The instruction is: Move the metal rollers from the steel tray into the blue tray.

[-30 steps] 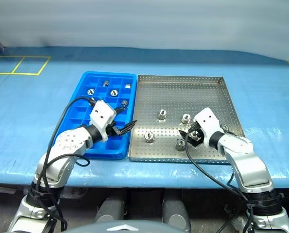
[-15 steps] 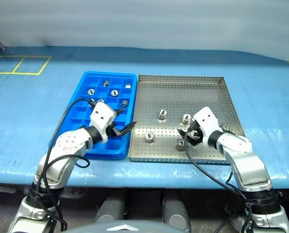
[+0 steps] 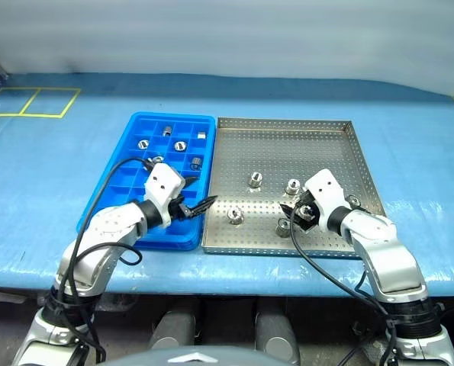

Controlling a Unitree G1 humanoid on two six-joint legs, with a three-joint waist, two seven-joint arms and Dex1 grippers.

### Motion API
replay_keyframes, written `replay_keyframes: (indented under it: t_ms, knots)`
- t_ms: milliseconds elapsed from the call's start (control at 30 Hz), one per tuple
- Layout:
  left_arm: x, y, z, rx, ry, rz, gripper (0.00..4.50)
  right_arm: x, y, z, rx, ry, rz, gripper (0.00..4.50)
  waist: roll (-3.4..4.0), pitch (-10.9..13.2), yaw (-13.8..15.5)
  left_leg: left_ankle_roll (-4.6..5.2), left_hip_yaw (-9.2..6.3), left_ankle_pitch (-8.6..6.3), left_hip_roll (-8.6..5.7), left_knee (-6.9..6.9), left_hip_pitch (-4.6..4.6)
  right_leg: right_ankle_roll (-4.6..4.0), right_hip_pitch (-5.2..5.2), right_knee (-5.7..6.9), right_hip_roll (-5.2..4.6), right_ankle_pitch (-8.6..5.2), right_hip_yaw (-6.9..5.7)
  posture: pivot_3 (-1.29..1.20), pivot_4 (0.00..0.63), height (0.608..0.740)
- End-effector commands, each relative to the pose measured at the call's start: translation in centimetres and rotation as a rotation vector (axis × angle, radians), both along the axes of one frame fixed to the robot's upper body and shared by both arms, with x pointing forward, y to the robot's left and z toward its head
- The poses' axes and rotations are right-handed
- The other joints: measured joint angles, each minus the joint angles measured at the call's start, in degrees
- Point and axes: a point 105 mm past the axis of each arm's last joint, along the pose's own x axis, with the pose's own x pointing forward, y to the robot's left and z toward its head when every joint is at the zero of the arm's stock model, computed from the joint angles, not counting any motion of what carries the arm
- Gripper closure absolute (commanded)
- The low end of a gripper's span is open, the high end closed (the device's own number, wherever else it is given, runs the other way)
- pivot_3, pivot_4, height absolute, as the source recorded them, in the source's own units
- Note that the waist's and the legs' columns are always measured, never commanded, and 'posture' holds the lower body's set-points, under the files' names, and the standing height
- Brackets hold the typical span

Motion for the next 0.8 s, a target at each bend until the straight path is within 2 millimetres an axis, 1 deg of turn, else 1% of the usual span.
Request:
replay_keyframes:
  t_ms: [33, 133, 367, 567, 733, 800]
  knots:
    - [-1.3, -1.4, -1.1, 0.046, 0.069, -0.140, 0.83, -0.1, -0.4, 1.4, 0.001, -0.060, -0.020, 0.03, 0.00, 0.0, -0.1, 0.00, 0.00, 0.00, 0.00, 0.00, 0.00, 0.00, 0.00, 0.00, 0.00, 0.00, 0.00, 0.06, 0.150, 0.740]
    - [-1.3, -1.6, -2.4, 0.105, 0.111, -0.170, 0.83, -0.4, -0.6, 1.5, 0.003, -0.069, -0.033, 0.03, 0.01, 0.0, -0.1, 0.00, 0.00, 0.00, 0.00, -0.02, 0.01, 0.00, -0.02, 0.00, 0.00, 0.00, -0.01, 0.05, 0.150, 0.740]
    - [0.0, -2.6, -3.5, 0.171, 0.164, -0.205, 0.83, -1.2, -0.3, 1.7, 0.020, -0.100, -0.055, 0.03, 0.08, -0.1, -0.7, 0.00, 0.01, 0.00, 0.01, 0.06, 0.08, 0.00, 0.05, 0.01, 0.00, 0.00, 0.00, -0.01, 0.150, 0.740]
    - [0.4, -3.5, -4.8, 0.301, 0.170, -0.272, 0.83, -1.6, -0.2, 1.5, 0.026, -0.110, -0.072, 0.03, 0.17, -0.1, -0.9, 0.00, 0.02, 0.00, -0.02, 0.13, 0.09, 0.01, 0.11, 0.00, -0.01, 0.00, 0.02, -0.04, 0.150, 0.740]
    - [0.4, -3.2, -6.0, 0.406, 0.176, -0.298, 0.83, -1.9, -0.3, 1.7, 0.029, -0.123, -0.090, 0.03, 0.34, -0.3, -1.8, 0.00, 0.02, 0.00, -0.02, 0.13, 0.12, 0.01, 0.12, 0.01, -0.01, 0.00, 0.03, -0.06, 0.150, 0.740]
    - [0.4, -2.9, -6.4, 0.439, 0.180, -0.299, 0.83, -2.0, -0.4, 1.7, 0.030, -0.125, -0.096, 0.03, 0.31, -0.3, -2.9, 0.00, 0.02, 0.00, 0.00, 0.08, 0.11, 0.01, 0.09, 0.01, -0.01, 0.00, 0.03, -0.06, 0.150, 0.740]
